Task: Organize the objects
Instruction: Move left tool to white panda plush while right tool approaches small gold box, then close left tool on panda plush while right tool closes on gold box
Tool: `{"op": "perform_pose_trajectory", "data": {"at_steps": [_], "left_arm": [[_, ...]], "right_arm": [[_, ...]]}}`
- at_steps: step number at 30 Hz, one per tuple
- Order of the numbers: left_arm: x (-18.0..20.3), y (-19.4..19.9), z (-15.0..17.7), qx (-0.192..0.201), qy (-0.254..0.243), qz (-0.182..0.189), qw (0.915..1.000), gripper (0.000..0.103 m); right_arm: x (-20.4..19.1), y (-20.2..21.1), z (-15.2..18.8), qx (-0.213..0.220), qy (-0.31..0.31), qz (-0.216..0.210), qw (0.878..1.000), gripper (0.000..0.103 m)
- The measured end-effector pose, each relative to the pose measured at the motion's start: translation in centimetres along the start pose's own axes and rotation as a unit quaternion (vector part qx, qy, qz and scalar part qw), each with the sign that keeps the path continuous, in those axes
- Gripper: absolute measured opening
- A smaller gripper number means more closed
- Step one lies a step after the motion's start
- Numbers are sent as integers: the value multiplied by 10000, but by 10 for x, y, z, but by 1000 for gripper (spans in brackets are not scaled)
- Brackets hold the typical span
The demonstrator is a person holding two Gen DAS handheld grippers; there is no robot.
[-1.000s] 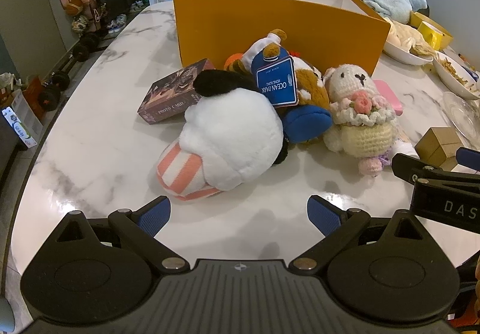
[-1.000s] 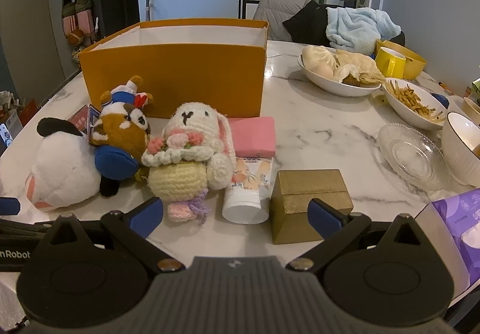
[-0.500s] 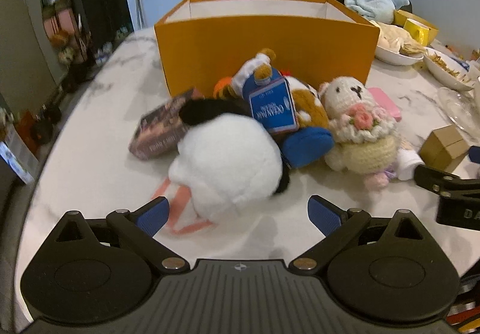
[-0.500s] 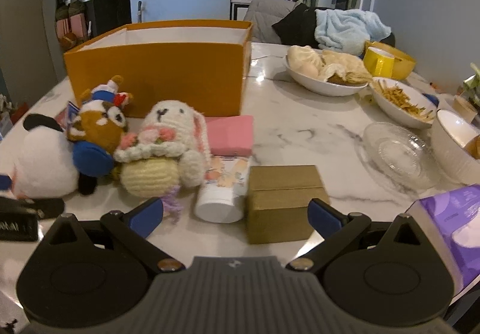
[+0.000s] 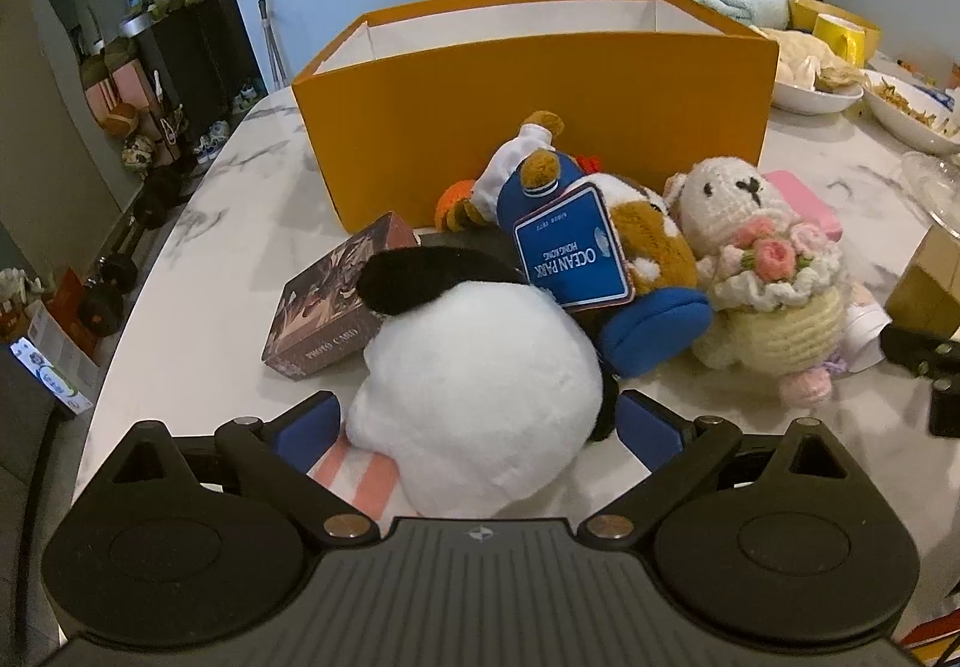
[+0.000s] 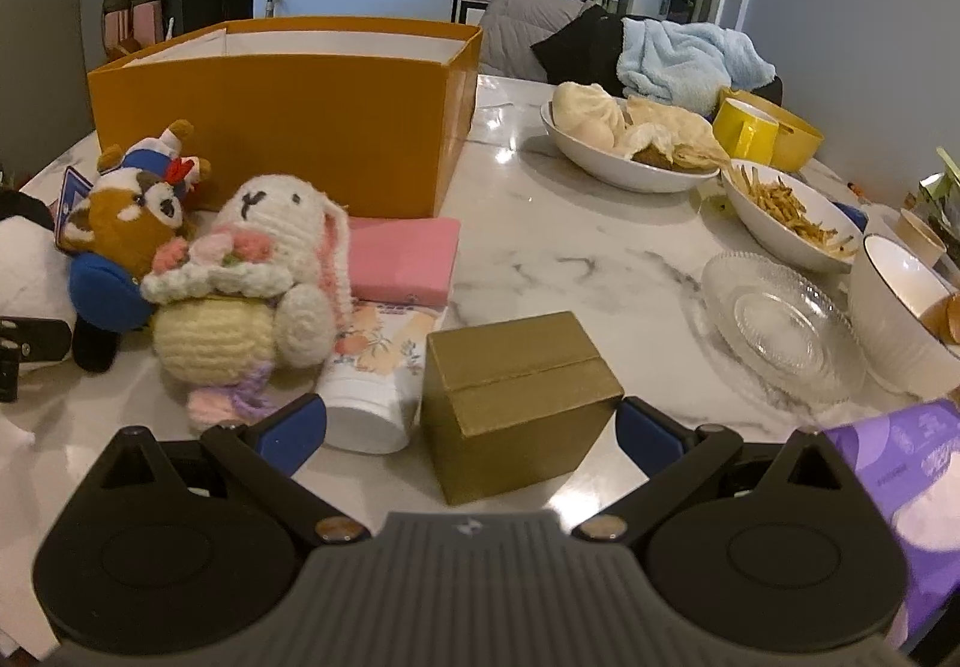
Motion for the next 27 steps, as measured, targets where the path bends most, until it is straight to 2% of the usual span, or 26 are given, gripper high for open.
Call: {"op": "perform_pose_trajectory", "data": {"at_steps": [4, 11, 15, 20, 21, 23, 24, 25, 27], "left_arm": [[0, -8, 1, -27, -82, -29, 10000, 103], [-1, -11, 1, -43, -40, 4, 10000, 103], [-2, -11, 3, -33, -40, 32, 10000, 103], [-1, -12, 3, 16, 25, -23, 10000, 103], [-1, -12, 4, 34, 28, -18, 10000, 103], [-1, -11, 5, 67, 29, 3, 10000, 103], [-1, -11, 5, 78, 32, 8, 10000, 103], [-2, -11, 5, 91, 39, 16, 10000, 103], [-3, -12, 6, 109, 51, 28, 9999, 103]], "right_arm": [[7, -6, -1, 40, 151, -155, 9998, 102], [15, -11, -1, 173, 465, -866, 9950, 102], [26, -2, 4, 380, 530, -1536, 9860, 102], [37, -5, 10, 289, 207, -1629, 9860, 101], [38, -5, 11, 311, 211, -1585, 9866, 98], [39, -6, 12, 354, 243, -1535, 9872, 83], [38, -7, 12, 365, 260, -1501, 9877, 69], [38, -9, 13, 339, 320, -1400, 9891, 64], [37, -12, 13, 337, 400, -1361, 9893, 63]]}}
Point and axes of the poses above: each gripper's, at about its wrist camera, not at the fingertips, and y roughly against the way its jaws point, x to its right, z to its underside, the point moved 2 cm from there along -y, roughly the way its jaws point, and after that the axes turned 12 degrees about y, right-handed, at the moved point
